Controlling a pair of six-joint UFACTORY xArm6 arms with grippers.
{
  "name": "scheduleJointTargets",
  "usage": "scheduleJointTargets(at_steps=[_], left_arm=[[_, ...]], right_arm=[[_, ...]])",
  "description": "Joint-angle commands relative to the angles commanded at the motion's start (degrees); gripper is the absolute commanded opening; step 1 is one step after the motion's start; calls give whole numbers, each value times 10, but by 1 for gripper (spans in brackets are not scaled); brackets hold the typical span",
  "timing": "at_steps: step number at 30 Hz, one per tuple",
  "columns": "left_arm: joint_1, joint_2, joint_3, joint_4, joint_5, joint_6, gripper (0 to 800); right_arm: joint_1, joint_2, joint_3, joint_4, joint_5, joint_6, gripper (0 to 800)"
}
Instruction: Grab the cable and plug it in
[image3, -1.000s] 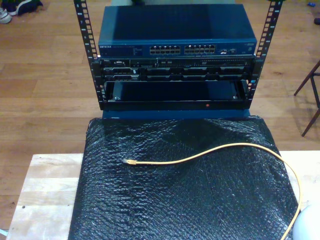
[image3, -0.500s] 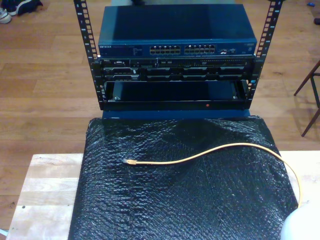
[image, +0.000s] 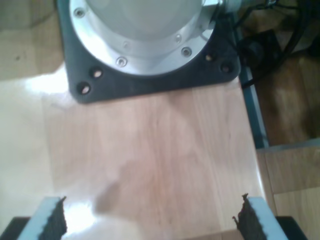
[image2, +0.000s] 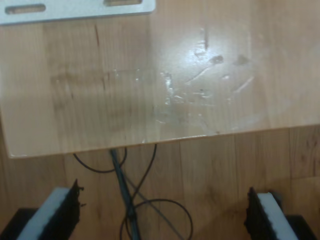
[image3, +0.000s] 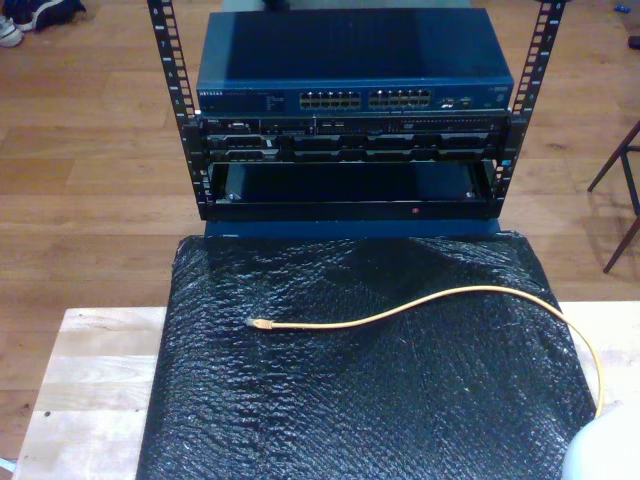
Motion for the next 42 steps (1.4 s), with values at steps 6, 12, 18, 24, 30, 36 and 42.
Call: scheduleJointTargets(at_steps=[6,12,18,24,30,36,42], left_arm=[[-40,0,-20,-17,16,-29,800],[-92,3,-43,-18,46,-86,800],[-156,5,-55,-31,54,-146,800],[-199,5,-56,-32,54,-193,800],[-222,8,-66,-59,54,-206,800],[-258,27,-84,-84,74,-236,800],[-309,46,-106,-93,90,-297,800]], right_arm=[[54,10,-43,3,24,82,797],[127,57,-98,4,57,185,797],[178,115,-170,14,113,258,797],[193,162,-223,86,184,284,796],[198,192,-259,119,228,323,796],[225,202,-274,140,229,346,796],[284,221,-302,160,228,396,794]])
